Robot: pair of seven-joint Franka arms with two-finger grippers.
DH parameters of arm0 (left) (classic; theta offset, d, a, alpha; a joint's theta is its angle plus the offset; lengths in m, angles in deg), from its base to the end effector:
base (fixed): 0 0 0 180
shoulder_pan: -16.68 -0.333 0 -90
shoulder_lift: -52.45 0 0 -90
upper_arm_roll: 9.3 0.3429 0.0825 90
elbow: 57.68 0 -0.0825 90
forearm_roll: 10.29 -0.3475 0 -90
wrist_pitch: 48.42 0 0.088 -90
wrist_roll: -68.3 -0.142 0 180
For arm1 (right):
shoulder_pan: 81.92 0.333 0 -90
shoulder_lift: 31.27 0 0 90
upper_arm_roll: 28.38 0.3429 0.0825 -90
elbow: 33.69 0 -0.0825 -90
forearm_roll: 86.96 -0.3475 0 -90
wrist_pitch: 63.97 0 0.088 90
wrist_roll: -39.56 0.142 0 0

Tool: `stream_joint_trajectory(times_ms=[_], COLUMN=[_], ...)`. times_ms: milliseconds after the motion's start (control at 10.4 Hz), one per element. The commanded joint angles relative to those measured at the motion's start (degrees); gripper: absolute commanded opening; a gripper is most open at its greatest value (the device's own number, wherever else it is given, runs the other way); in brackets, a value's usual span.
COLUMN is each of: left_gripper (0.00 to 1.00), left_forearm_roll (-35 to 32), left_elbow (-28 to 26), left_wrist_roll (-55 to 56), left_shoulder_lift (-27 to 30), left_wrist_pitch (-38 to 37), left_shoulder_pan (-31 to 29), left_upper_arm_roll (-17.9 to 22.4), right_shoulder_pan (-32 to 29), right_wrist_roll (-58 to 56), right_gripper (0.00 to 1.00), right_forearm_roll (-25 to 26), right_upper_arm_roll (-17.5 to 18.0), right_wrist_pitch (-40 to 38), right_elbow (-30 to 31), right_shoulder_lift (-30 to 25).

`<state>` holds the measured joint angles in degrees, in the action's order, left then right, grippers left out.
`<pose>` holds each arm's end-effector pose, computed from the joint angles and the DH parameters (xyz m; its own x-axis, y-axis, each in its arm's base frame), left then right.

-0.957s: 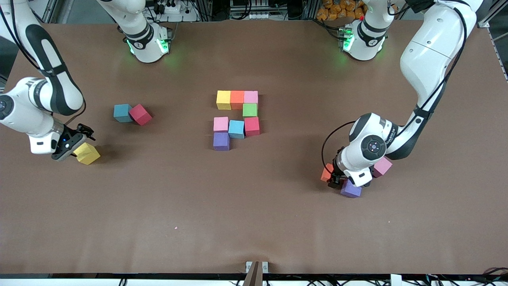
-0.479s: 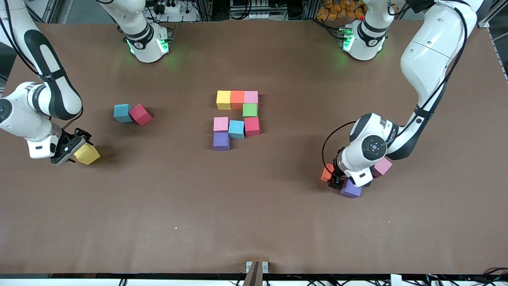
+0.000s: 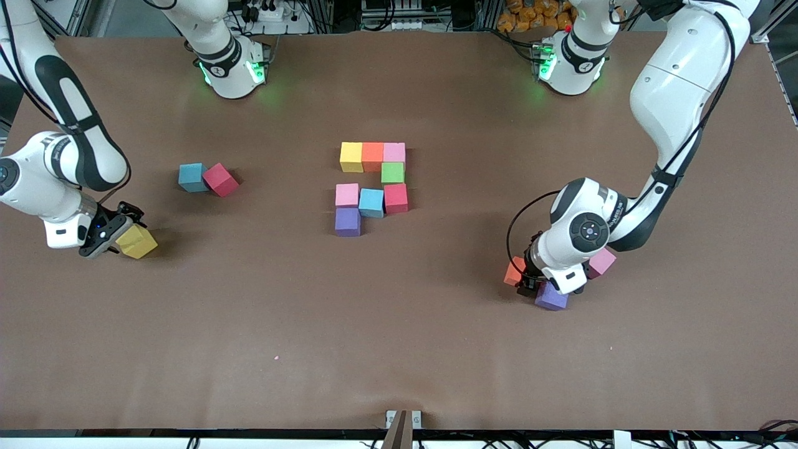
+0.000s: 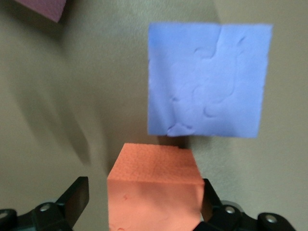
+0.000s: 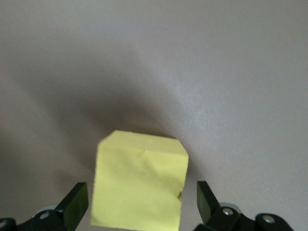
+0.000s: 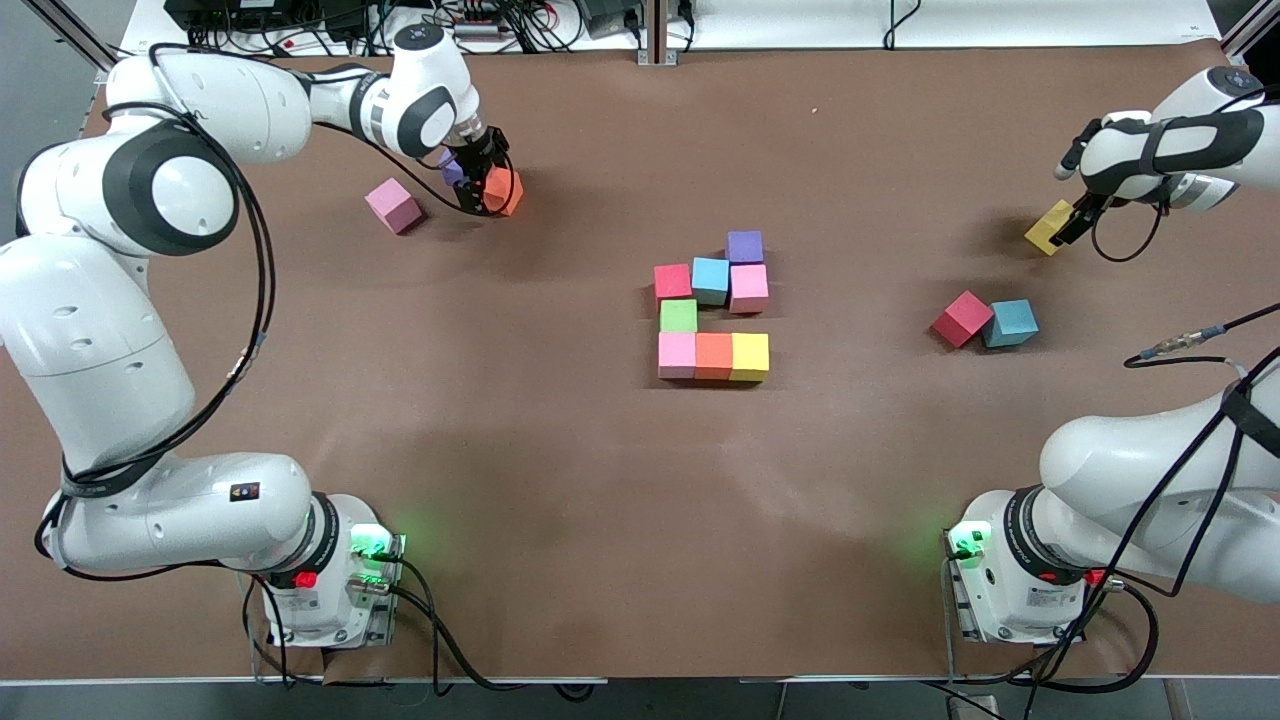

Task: Form number 2 with 11 blocks
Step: 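Grasp the yellow cube with the right gripper while the left gripper holds orange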

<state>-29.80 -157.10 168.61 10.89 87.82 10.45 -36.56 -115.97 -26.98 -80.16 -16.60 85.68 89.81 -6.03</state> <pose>0.6290 -0.1950 0.2096 0.3221 0.9437 -0.0751 0.9466 -0.3223 0.0098 0.5209 -0.2136 0.2182 0.6563 0.7537 0.0342 0.7536 -0.6571 0.0175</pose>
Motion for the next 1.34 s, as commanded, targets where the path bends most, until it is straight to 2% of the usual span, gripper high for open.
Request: stream_joint_trajectory(times_ms=[0, 96, 479, 670, 957, 1053, 1149, 1244], left_gripper=[1.0, 1.0, 1.0, 1.0, 1.0, 1.0, 0.61, 0.44], left_forearm_roll=[-1.23, -1.23, -1.31, -1.4, -1.4, -1.4, -1.4, -1.4], left_elbow=[-0.6, -0.6, -0.69, -0.77, -0.77, -0.77, -0.77, -0.77], left_wrist_roll=[1.99, 2.26, 2.78, 2.79, 2.87, 2.79, 2.87, 3.05], left_shoulder_lift=[1.48, 1.39, 1.22, 1.04, 1.04, 1.04, 1.04, 1.04], left_wrist_pitch=[-0.1, -0.1, -0.19, -0.19, -0.19, -0.19, -0.19, -0.19], left_shoulder_pan=[-0.36, -0.28, 0.51, 0.52, 0.69, 0.69, 0.52, 0.52], left_upper_arm_roll=[-0.08, -0.07, -0.07, -0.07, -0.07, -0.07, -0.07, -0.07], right_shoulder_pan=[-1.12, -0.68, 1.87, 2.66, 4.15, 6.07, 9.4, 13.87], right_wrist_roll=[-0.79, 0.43, 4.57, 9.9, 32.63, 40.97, 48.62, 55.92], right_gripper=[0.73, 0.57, 0.32, 0.32, 0.32, 0.32, 0.32, 0.32], right_forearm_roll=[-0.91, -0.91, -0.91, -0.99, -0.91, -0.91, -0.91, -0.99], right_upper_arm_roll=[0.87, 0.95, 1.39, 4.27, 14.46, 16.49, 16.77, 16.69], right_wrist_pitch=[0.64, 0.2, -0.24, -7.23, -12.18, -13.33, -13.42, -12.82], right_elbow=[-0.71, -0.8, -0.89, -1.15, -0.8, -0.89, -0.89, -0.98], right_shoulder_lift=[1.3, 1.22, -0.45, -4.3, -9.67, -11.08, -11.35, -10.92])
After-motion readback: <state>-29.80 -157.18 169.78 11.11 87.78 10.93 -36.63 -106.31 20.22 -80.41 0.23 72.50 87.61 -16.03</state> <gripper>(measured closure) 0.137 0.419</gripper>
